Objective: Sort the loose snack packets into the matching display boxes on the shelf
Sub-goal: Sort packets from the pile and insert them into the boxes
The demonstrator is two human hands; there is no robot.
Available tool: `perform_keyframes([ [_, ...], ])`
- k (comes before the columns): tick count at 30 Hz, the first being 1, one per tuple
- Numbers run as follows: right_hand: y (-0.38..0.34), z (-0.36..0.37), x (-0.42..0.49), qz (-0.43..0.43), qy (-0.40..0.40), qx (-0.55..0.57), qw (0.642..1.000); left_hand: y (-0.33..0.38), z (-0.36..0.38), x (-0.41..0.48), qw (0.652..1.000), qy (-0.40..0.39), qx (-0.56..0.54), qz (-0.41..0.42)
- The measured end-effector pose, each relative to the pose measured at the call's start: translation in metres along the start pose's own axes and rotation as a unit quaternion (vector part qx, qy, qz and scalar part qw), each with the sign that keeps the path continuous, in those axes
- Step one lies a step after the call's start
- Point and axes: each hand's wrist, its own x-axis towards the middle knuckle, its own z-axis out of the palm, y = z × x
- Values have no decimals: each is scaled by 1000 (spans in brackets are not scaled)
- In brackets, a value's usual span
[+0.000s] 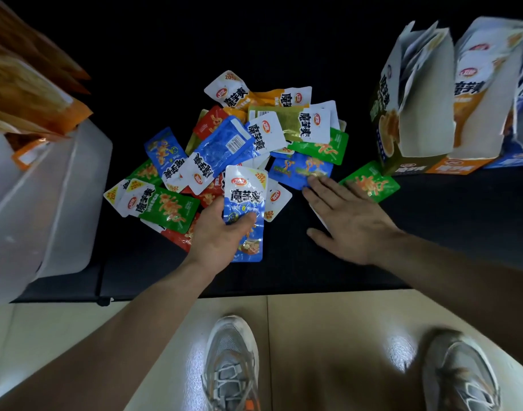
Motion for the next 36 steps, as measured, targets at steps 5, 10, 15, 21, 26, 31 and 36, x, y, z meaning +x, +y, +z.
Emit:
perform_keyframes([
  [5, -13, 16, -35, -23, 102, 39, 994, -5, -4, 0, 1000, 17, 9, -10],
  [10, -8, 15, -29, -23, 54, 40, 997, 0, 0, -1, 999, 9, 36, 7],
  [15, -12, 18, -38, -20, 171, 95, 981, -7, 0, -5, 1000, -2, 25, -9],
  [21, -18, -1, -22, 179, 90, 64, 978, -3, 11, -4, 1000, -18, 9, -17],
  [26, -15, -19, -12, 208, 19, 128, 970, -8, 18, -5, 997, -25, -28, -62],
  [31, -9, -22, -10, 216, -6, 204, 955, -12, 20, -6, 997, -30, -29, -71],
  [36, -7, -24, -13, 176, 36, 256, 950, -11, 20, -5, 997, -38, -20, -66],
])
